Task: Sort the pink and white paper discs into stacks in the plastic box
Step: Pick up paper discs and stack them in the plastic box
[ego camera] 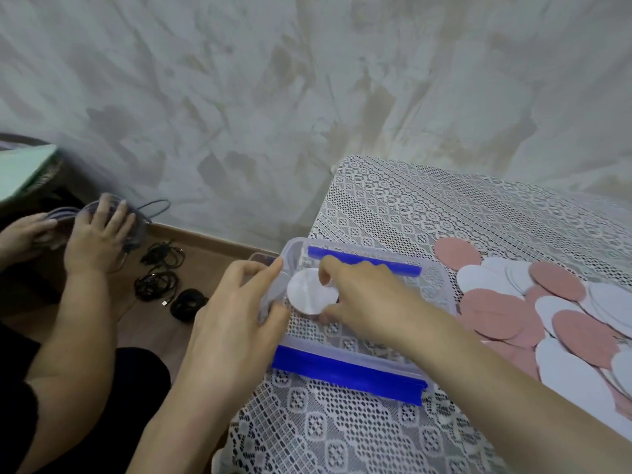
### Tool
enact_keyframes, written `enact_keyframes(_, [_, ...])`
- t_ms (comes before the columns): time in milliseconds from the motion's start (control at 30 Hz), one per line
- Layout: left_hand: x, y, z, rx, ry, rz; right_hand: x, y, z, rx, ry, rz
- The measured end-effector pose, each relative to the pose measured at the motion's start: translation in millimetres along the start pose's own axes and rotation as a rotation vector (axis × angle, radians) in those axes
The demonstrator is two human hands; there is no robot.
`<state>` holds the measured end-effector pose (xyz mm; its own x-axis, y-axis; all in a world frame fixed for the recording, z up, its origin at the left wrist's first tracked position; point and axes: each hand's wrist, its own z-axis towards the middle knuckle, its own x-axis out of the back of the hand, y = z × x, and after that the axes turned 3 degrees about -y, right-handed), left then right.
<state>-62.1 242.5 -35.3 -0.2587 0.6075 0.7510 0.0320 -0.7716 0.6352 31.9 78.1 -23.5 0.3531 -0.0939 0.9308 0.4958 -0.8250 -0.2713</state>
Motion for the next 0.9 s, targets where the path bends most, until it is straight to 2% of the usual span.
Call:
enact_keyframes(200, [1,5,3,0.002,-0.004,0.052,-3,7,1,0.020,-0.027,0.077])
enact_keyframes(300, [2,8,5,0.013,-0.014,0.183,-1,7,-3,0.040,-0.018,0.042])
enact_keyframes(467, [2,21,14,-0.108,0.076,0.406,9,4,-22,0.047,0.138,-0.181])
enact_keyframes(633, [-8,39,25,-0.199,0.024,0.608,27,11,-63,0.075,0.309,-0.302])
enact_keyframes(767, [-19,76,24,-0.327,0.004,0.630,41,28,-103,0.057,0.424,-0.338])
enact_keyframes(900, [-39,124,16,-0.443,0.030,0.637,54,57,-146,-0.034,0.461,-0.339])
